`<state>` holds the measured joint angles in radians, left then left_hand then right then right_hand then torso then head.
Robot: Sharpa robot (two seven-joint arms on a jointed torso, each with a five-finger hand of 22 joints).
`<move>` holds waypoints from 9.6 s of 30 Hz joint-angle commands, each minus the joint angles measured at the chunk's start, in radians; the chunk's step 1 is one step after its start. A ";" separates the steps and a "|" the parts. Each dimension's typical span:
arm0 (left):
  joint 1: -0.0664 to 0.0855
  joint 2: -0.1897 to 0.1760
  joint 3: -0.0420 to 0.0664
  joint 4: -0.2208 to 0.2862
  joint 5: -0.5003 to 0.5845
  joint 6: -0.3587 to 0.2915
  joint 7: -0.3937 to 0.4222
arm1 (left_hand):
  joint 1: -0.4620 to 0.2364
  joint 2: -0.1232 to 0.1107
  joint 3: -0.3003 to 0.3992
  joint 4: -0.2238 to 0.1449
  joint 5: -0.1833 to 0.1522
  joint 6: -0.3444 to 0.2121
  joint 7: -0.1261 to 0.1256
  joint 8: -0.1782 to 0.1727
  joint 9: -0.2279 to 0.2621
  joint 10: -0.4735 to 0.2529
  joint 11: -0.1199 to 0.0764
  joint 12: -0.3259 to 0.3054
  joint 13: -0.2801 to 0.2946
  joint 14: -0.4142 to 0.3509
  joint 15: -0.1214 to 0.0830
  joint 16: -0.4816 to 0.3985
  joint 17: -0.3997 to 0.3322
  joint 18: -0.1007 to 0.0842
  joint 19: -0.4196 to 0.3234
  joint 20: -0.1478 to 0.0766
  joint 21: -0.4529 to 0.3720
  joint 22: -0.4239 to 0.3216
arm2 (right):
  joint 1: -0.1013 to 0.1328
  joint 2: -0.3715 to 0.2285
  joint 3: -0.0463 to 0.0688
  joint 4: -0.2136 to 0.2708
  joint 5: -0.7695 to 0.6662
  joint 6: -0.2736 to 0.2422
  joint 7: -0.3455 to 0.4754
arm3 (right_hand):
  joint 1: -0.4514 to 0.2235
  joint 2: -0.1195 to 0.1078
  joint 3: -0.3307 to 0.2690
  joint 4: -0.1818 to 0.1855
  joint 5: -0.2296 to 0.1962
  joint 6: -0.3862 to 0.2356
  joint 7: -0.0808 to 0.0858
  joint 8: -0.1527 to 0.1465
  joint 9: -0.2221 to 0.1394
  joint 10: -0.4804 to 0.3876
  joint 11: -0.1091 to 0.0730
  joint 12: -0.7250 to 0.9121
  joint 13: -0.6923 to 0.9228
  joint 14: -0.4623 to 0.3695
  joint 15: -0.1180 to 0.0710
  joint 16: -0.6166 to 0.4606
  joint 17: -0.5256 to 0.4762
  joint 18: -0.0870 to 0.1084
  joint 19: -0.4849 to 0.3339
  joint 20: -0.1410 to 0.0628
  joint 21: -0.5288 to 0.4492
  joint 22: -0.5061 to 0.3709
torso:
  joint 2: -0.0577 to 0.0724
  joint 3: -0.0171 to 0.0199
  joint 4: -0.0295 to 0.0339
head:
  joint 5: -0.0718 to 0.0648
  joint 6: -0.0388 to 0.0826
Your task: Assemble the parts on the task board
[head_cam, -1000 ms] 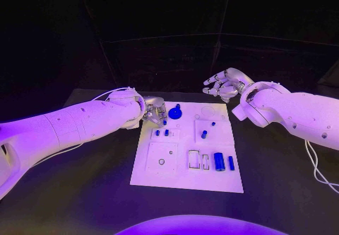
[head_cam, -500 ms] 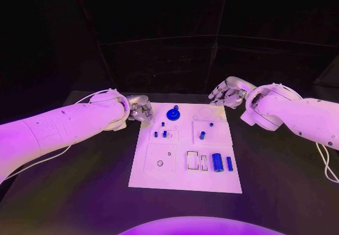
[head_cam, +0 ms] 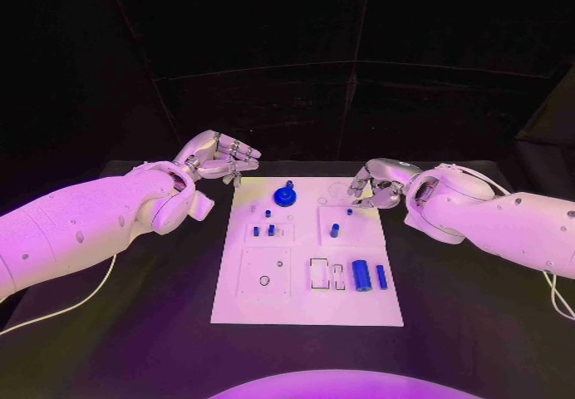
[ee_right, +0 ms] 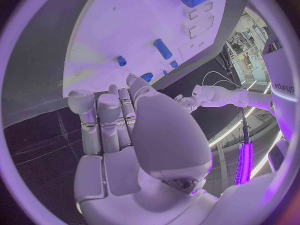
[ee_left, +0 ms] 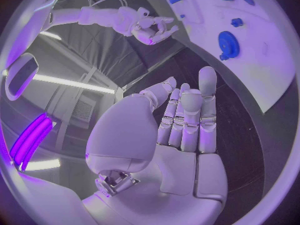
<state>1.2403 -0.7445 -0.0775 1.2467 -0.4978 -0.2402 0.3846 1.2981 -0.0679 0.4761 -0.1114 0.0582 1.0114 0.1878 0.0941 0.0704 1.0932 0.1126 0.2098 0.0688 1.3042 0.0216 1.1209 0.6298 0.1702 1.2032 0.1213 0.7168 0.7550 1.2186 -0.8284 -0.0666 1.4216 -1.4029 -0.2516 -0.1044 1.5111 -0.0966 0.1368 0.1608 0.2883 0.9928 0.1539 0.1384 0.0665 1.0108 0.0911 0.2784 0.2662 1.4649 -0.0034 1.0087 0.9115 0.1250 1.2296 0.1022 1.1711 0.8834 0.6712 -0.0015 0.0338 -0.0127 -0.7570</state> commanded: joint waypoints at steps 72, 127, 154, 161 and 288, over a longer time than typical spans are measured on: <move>-0.012 -0.033 -0.001 0.058 0.391 0.030 0.092 | -0.011 -0.002 -0.023 0.016 -0.001 -0.005 0.001 0.016 0.000 -0.016 0.000 0.026 0.001 -0.045 0.002 -0.045 -0.082 0.013 -0.017 0.001 -0.031 -0.019 | -0.065 -0.011 0.004 0.100 -0.291 -0.170 -0.118 | -0.059 -0.029 0.479 -0.220 -0.136 0.137 -0.003 -0.039 0.004 0.174 -0.014 -0.061 -0.188 0.023 -0.006 0.191 0.144 -0.033 0.095 -0.007 0.190 0.262 | 0.000 -0.0003 -0.0010 | -0.008 -0.008; -0.012 -0.047 -0.001 0.084 0.391 0.019 0.095 | -0.004 -0.002 -0.027 0.012 0.000 -0.008 0.001 0.019 0.000 -0.020 0.000 0.033 0.002 -0.054 0.002 -0.054 -0.098 0.013 -0.020 0.001 -0.038 -0.025 | -0.066 -0.262 0.002 0.325 -0.050 -0.254 -0.165 | -0.238 -0.104 0.308 -0.106 -0.221 0.105 -0.002 -0.067 0.003 0.155 -0.010 -0.082 -0.195 0.020 0.002 0.201 0.131 -0.032 0.093 0.003 0.182 0.255 | 0.003 0.0006 -0.0056 | -0.051 -0.012; -0.012 -0.080 -0.003 0.128 0.392 0.014 0.097 | -0.002 -0.002 -0.027 0.011 0.000 -0.008 0.001 0.020 0.000 -0.020 0.000 0.034 0.002 -0.054 0.002 -0.053 -0.098 0.013 -0.020 0.001 -0.039 -0.025 | -0.143 -0.339 -0.084 0.385 -0.094 -0.248 -0.159 | -0.146 -0.066 0.271 -0.099 -0.175 0.122 -0.013 -0.061 0.006 0.169 -0.019 -0.093 -0.198 0.018 -0.006 0.201 0.121 -0.031 0.095 -0.004 0.177 0.251 | 0.003 0.0025 -0.0094 | -0.075 -0.023; -0.012 -0.080 -0.003 0.126 0.392 0.015 0.096 | -0.002 -0.002 -0.027 0.011 0.000 -0.008 0.001 0.020 0.000 -0.020 0.000 0.034 0.002 -0.054 0.002 -0.053 -0.098 0.013 -0.020 0.001 -0.039 -0.025 | -0.152 -0.319 -0.084 0.372 -0.101 -0.242 -0.160 | -0.144 -0.066 0.271 -0.100 -0.174 0.121 -0.014 -0.061 0.005 0.169 -0.019 -0.094 -0.198 0.018 -0.007 0.201 0.121 -0.031 0.095 -0.004 0.177 0.251 | 0.003 0.0010 -0.0086 | -0.075 -0.023; -0.019 -0.187 -0.060 0.322 0.147 0.033 -0.179 | -0.100 -0.042 -0.232 0.093 -0.002 0.085 -0.061 0.108 0.023 0.081 -0.056 0.165 0.062 0.068 -0.041 0.102 0.136 0.007 0.060 -0.036 -0.012 -0.013 | -0.029 -0.002 -0.078 0.323 -0.043 -0.216 -0.118 | -0.099 -0.023 0.304 -0.125 -0.107 0.169 -0.020 -0.046 0.012 0.216 -0.027 -0.128 -0.198 0.020 -0.013 0.215 0.122 -0.037 0.112 -0.011 0.190 0.276 | -0.007 -0.0165 0.0360 | 0.011 -0.008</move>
<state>1.2202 -0.9300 -0.1376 1.5594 -0.2820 -0.1990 0.2651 1.2070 -0.1108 0.2474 -0.0192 0.0582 1.0956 0.1285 0.1989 0.0924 1.1723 0.0588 0.3729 0.1302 1.3682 -0.0193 1.2201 0.7625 0.1690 1.2597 0.0861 0.6996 0.7383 1.1881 -0.8345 -0.1454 1.7490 -1.4310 -0.4947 -0.2066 1.4218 -0.1195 0.4415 0.0292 0.1805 1.1556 0.1379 0.0888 0.0769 1.2221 0.0624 0.1568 0.0680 1.4651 -0.0110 1.2176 1.0337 0.1086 1.3371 0.0912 1.3552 1.1578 0.6654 -0.0161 0.0605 -0.0056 -0.7627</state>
